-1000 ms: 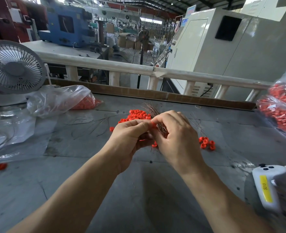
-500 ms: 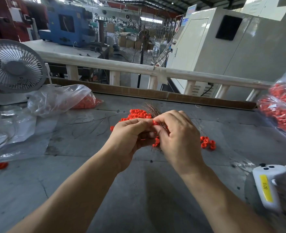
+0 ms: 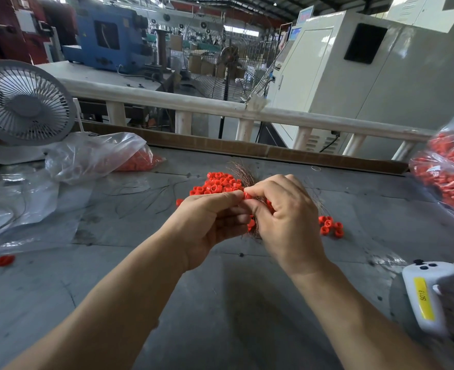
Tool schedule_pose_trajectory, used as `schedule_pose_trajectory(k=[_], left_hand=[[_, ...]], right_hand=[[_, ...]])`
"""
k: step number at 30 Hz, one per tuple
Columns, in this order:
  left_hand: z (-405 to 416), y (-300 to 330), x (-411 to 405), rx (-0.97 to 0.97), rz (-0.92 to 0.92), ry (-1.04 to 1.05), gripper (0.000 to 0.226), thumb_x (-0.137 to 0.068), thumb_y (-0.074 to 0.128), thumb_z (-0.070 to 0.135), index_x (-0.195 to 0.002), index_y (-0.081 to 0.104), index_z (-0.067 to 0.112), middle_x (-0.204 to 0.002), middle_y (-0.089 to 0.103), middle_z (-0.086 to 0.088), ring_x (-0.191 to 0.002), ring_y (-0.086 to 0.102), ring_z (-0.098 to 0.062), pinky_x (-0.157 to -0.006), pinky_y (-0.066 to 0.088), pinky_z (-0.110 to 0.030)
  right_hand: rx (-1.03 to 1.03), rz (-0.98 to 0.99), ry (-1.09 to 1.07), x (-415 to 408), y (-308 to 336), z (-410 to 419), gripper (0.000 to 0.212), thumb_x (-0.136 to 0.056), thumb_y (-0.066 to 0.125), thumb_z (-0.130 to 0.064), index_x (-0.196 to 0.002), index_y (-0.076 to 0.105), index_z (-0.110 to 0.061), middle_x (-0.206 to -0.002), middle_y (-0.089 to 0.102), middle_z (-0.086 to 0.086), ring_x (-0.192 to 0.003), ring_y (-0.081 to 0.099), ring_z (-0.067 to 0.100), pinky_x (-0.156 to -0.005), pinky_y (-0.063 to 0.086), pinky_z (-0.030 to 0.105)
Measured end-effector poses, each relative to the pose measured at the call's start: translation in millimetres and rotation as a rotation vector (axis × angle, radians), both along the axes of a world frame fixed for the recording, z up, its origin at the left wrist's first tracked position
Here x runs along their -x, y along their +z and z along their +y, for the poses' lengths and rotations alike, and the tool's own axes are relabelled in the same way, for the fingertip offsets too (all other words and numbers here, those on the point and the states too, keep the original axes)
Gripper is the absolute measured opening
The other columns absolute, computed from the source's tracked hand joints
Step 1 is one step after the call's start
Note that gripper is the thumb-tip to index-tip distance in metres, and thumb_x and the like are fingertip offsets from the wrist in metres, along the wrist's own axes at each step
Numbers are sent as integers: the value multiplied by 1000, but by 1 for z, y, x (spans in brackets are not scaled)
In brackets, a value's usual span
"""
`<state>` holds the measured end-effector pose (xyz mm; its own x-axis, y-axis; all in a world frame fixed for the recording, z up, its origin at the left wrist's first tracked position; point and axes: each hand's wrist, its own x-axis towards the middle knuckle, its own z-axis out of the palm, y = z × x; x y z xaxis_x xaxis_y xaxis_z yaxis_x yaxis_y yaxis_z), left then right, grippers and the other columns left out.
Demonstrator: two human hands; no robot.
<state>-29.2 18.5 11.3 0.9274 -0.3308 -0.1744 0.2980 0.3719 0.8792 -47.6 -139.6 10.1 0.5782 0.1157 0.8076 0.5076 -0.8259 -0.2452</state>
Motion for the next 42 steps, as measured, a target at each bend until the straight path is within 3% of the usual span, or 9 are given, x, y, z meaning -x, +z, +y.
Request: schedule_pose_trajectory(k=[5,17,21,26,30,33,35,38,42], left_hand=[[-1,1,2,29,4,3,19,-97,63,12,-98,70,-5,-82,66,-15,-74,65,-21,-79,62,-34],[-1,0,2,43,2,-6,23,-97,63,11,-104,70,-9,-86,70,-15,-76,65,-20,-82,61,-34],[-2,-1,1,39,-8,13,28,-98,63,12,-111,69,-12,-86,67,-15,-74,64,-20,-83,61,-35],[-1,0,-1,49,-45,7,23,-99,61,15,-105,69,-6,-85,64,-17,-75,65,-22,-82,61,-35],[1,0,-1,32,-57,26,19,-99,62,16,-100,69,-2,-83,65,-15,-74,65,-20,-86,59,-38],[1,1,-1,45,-92,57,18,-99,61,14,-102,69,-1,-86,64,-15,-76,64,-20,-79,58,-34],[-1,2,-1,42,-117,89,24,-98,61,14,-109,68,-6,-91,64,-18,-82,62,-24,-84,57,-39],[-2,1,-1,16,-143,122,32,-99,60,12,-118,64,-14,-101,65,-22,-93,59,-32,-98,51,-51],[-1,0,-1,-6,-145,146,31,-99,61,13,-119,67,-10,-105,66,-24,-96,60,-34,-96,51,-49]], right_hand=[[-16,9,39,-1,-1,1,10,-82,83,-7,-85,74,-8,-86,68,0,-85,61,25,-78,50,36],[-70,60,99,0,0,0,16,-82,83,-4,-75,69,-4,-77,63,1,-78,57,24,-72,49,38],[-92,100,117,-2,0,1,7,-87,79,-5,-85,73,-5,-84,68,2,-85,61,24,-78,51,39],[-50,-17,49,-4,1,2,6,-89,75,-4,-85,70,-4,-85,67,4,-86,60,24,-80,47,29],[37,-8,30,-6,2,0,8,-92,76,-19,-92,75,-11,-92,69,-1,-93,60,25,-83,49,41],[46,-29,-26,-4,4,0,12,-93,75,-25,-101,77,-16,-92,64,0,-90,59,23,-78,51,37],[22,3,3,-1,4,2,12,-97,72,-24,-106,75,-16,-90,65,-2,-83,62,19,-71,53,36],[9,46,82,1,2,5,15,-97,71,-15,-112,72,-13,-98,70,-2,-87,66,14,-74,56,33],[-90,92,127,-1,0,6,13,-95,74,-15,-107,73,-12,-99,69,-2,-88,67,13,-77,56,32]])
